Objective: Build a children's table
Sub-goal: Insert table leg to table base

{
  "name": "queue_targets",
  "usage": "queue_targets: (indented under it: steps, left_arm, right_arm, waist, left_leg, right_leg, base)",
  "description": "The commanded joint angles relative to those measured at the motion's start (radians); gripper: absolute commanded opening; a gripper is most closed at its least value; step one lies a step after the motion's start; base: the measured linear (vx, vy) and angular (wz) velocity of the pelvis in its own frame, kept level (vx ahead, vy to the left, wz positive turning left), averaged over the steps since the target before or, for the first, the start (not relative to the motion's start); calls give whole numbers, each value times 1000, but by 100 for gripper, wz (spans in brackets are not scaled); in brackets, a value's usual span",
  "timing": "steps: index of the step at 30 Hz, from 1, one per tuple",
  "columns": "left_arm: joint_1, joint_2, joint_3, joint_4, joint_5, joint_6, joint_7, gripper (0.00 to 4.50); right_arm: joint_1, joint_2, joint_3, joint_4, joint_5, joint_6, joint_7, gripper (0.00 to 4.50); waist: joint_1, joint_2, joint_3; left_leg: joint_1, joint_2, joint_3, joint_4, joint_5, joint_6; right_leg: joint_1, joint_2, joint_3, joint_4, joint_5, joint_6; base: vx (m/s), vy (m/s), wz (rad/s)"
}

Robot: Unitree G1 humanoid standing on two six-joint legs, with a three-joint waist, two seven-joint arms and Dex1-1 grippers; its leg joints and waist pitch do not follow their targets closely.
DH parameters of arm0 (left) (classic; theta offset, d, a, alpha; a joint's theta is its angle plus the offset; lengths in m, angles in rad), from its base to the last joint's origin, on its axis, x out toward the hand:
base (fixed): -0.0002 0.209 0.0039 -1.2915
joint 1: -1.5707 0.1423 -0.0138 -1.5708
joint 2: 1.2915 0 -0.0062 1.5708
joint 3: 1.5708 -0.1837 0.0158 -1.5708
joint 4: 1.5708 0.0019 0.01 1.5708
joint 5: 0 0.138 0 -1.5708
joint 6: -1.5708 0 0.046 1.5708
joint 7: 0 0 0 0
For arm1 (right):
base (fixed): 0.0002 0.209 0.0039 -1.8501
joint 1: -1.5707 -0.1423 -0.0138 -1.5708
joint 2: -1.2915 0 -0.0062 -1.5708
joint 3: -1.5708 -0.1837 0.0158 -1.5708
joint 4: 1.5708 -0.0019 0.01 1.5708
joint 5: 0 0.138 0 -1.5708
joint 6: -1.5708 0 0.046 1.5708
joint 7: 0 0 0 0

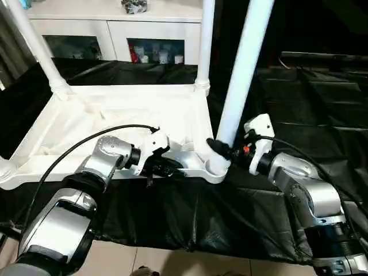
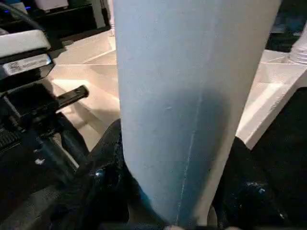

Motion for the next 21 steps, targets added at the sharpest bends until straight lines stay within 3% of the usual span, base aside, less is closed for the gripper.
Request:
queue_targets:
  steps: [1, 8, 13, 18, 21]
  left_arm:
    - [-8, 3, 7, 16, 13, -7, -11, 28]
    - [3, 17, -26, 22, 59, -38, -1, 0]
    - [5, 23, -52, 22, 112, -66, 29, 0]
    - [1, 16, -43, 24, 121, -68, 52, 0]
    - [-1, -1, -14, 20, 84, -41, 42, 0]
  right_arm:
    - [0, -4, 3, -33, 6, 7, 2, 190]
    - [2, -11, 17, -17, -2, 26, 9, 190]
    - [0, -24, 32, -19, -3, 47, 25, 190]
    - [-4, -28, 31, -5, -7, 42, 27, 190]
    - [-6, -22, 31, 27, -14, 20, 24, 190]
  waist:
    - [2, -2, -79]
    - [-2, -10, -78]
    - [-2, -9, -76]
    - [-3, -9, -72]
    - [-3, -8, -72]
  left_leg:
    - [18, 35, -14, -67, -143, 30]
    - [15, 35, -14, -68, -134, 35]
    - [17, 36, -14, -69, -145, 34]
    - [20, 36, -15, -72, -174, 19]
    - [22, 35, -14, -71, -186, 14]
  right_leg:
    - [62, -82, 52, -78, -104, -239]
    - [64, -84, 52, -77, -95, -238]
    - [62, -84, 53, -82, -139, -228]
    - [59, -86, 53, -89, -203, -213]
    - [58, -86, 54, -92, -231, -207]
  base:
    - [0, 0, 0]
    - [0, 0, 0]
    - [0, 0, 0]
    - [0, 0, 0]
    - [0, 0, 0]
